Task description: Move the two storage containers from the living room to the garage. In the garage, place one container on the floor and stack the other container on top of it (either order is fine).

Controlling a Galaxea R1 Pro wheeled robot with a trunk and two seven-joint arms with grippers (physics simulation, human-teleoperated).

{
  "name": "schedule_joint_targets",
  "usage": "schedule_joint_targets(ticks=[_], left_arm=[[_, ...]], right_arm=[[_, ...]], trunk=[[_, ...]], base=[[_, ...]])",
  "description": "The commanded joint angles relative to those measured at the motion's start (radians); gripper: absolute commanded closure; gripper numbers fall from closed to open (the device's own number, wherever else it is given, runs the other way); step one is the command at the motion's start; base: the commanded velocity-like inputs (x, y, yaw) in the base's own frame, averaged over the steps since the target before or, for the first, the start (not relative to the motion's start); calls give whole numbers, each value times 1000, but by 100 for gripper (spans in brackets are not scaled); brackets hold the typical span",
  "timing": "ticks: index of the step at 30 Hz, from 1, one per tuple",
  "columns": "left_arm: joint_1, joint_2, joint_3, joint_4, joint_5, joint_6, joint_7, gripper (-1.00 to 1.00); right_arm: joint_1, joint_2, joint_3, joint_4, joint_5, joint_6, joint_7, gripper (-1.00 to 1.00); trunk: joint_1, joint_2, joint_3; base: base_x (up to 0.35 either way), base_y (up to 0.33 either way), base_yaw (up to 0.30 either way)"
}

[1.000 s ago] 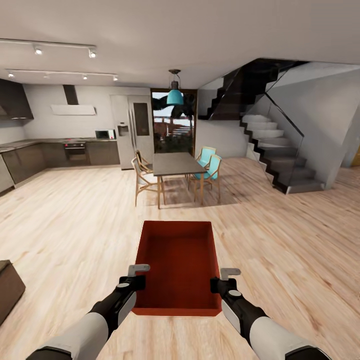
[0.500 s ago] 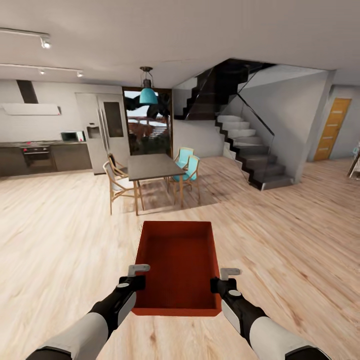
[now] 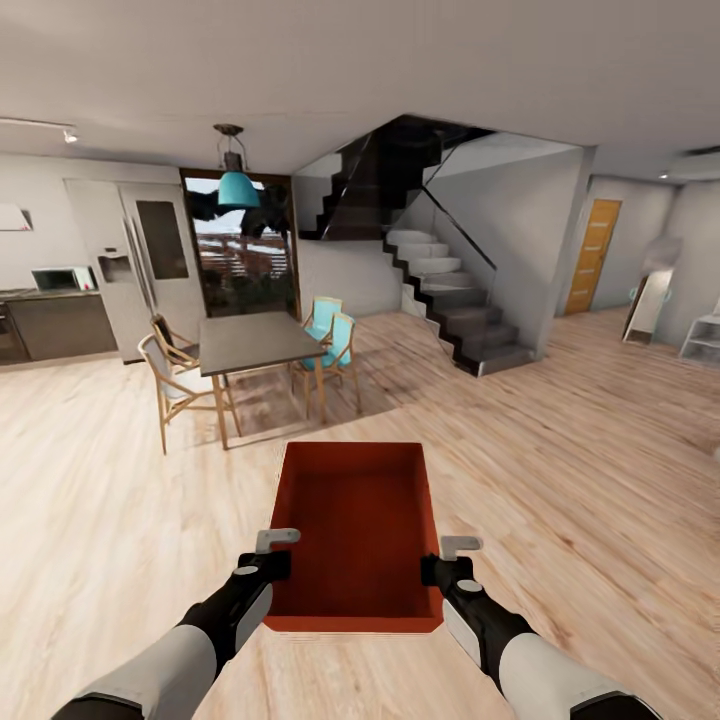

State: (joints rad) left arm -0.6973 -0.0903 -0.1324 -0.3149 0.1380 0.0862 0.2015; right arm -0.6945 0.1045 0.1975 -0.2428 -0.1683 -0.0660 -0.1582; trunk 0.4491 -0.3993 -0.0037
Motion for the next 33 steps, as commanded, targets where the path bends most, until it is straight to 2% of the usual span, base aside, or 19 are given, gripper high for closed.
schedule_joint_targets(ticks=[1,19,33], left_arm=[[-1,1,76,-7,2,6,7,100],[-1,1,76,-7,2,6,7,100],[-1,1,77,-7,2,6,7,100]], right_arm=[[0,-8,-18,10,-14,-6,-43,100],[0,-8,-18,10,-14,-6,-43,100],[0,-8,-18,10,-14,0,-42,100]], trunk=[[1,-1,0],[1,-1,0],[1,-1,0]], base=[[322,0,-286],[322,0,-285],[322,0,-31]])
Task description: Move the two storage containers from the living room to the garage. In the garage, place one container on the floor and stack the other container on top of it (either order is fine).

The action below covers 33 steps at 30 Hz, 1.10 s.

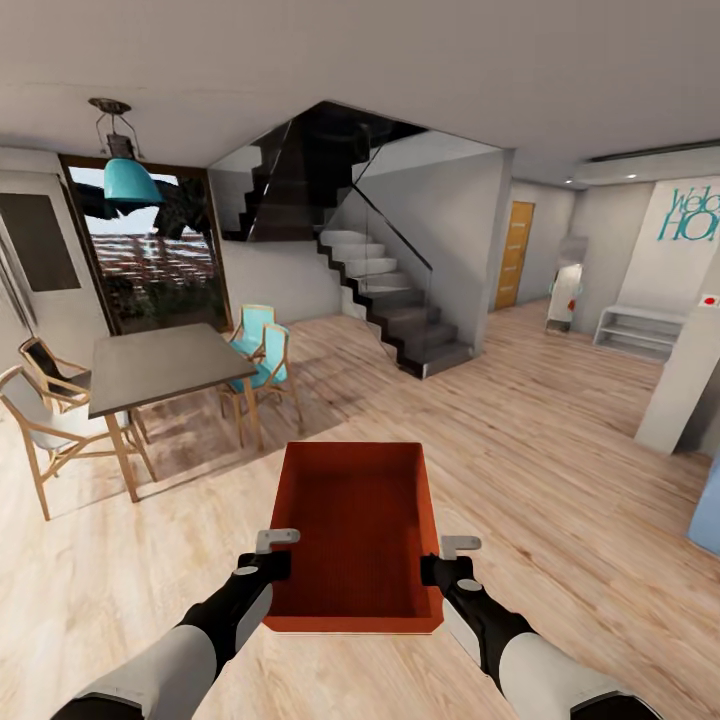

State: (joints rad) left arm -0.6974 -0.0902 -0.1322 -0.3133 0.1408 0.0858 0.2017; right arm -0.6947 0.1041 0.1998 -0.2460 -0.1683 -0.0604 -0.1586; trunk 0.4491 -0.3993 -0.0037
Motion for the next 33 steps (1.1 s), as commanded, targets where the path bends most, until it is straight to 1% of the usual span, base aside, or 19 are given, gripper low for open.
schedule_joint_targets(ticks=[1,20,33], left_arm=[[-1,1,77,-9,-1,6,7,100],[-1,1,77,-7,-1,6,7,100],[-1,1,76,-7,-1,6,7,100]], right_arm=[[0,-7,-20,13,-14,-7,-42,100],[0,-7,-20,13,-14,-9,-42,100],[0,-7,-20,13,-14,-9,-42,100]], trunk=[[1,-1,0],[1,-1,0],[1,-1,0]], base=[[322,0,0],[322,0,-7],[322,0,-258]])
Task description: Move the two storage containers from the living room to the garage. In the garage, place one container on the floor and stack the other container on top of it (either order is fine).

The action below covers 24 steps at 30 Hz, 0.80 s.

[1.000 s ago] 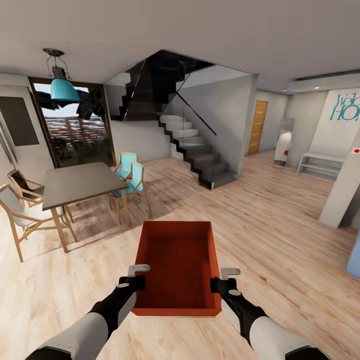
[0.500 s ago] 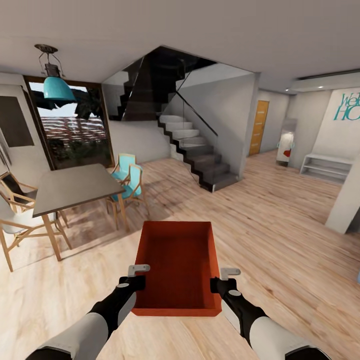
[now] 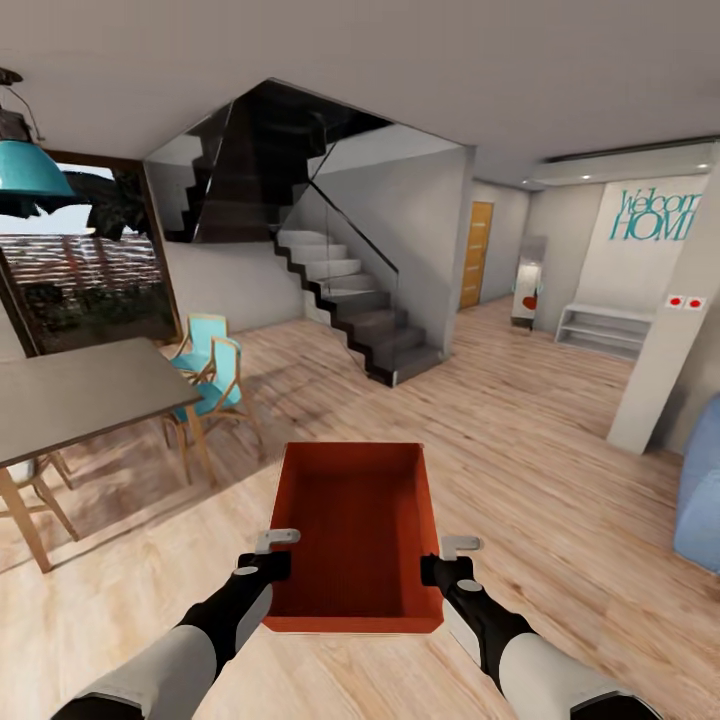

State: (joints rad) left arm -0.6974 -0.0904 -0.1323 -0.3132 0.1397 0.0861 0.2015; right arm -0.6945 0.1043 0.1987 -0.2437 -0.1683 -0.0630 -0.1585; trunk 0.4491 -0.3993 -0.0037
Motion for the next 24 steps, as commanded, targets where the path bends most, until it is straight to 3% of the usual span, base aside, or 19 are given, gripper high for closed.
schedule_joint_targets(ticks=[1,24], left_arm=[[-1,1,76,-7,0,6,7,100],[-1,1,76,-7,0,6,7,100]], right_arm=[[0,-8,-19,10,-14,-6,-42,100],[0,-8,-19,11,-14,-6,-42,100]], trunk=[[1,-1,0],[1,-1,0]], base=[[322,0,-283],[322,0,-284]])
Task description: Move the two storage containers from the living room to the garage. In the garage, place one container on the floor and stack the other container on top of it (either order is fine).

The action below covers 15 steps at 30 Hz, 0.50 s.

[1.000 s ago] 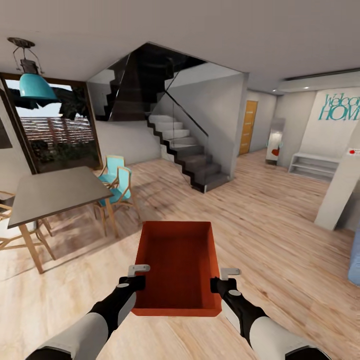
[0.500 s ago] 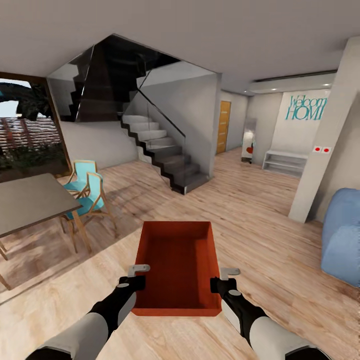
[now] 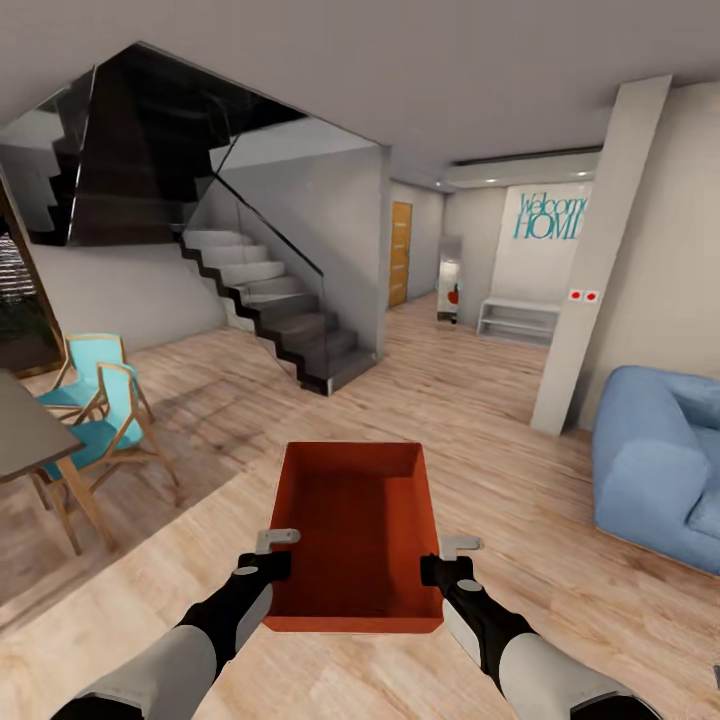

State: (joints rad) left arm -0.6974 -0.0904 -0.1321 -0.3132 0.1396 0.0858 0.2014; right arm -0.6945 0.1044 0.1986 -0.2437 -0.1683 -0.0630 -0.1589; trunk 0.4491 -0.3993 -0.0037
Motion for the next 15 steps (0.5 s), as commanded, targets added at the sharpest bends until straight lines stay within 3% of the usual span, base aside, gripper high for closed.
schedule_joint_targets(ticks=[1,8,15], left_arm=[[-1,1,76,-7,0,6,7,100],[-1,1,76,-7,0,6,7,100],[-1,1,76,-7,0,6,7,100]], right_arm=[[0,-8,-19,11,-14,-6,-42,100],[0,-8,-19,11,-14,-6,-42,100],[0,-8,-19,11,-14,-7,-42,100]], trunk=[[1,-1,0],[1,-1,0],[1,-1,0]], base=[[322,0,-284],[322,0,-267],[322,0,-48]])
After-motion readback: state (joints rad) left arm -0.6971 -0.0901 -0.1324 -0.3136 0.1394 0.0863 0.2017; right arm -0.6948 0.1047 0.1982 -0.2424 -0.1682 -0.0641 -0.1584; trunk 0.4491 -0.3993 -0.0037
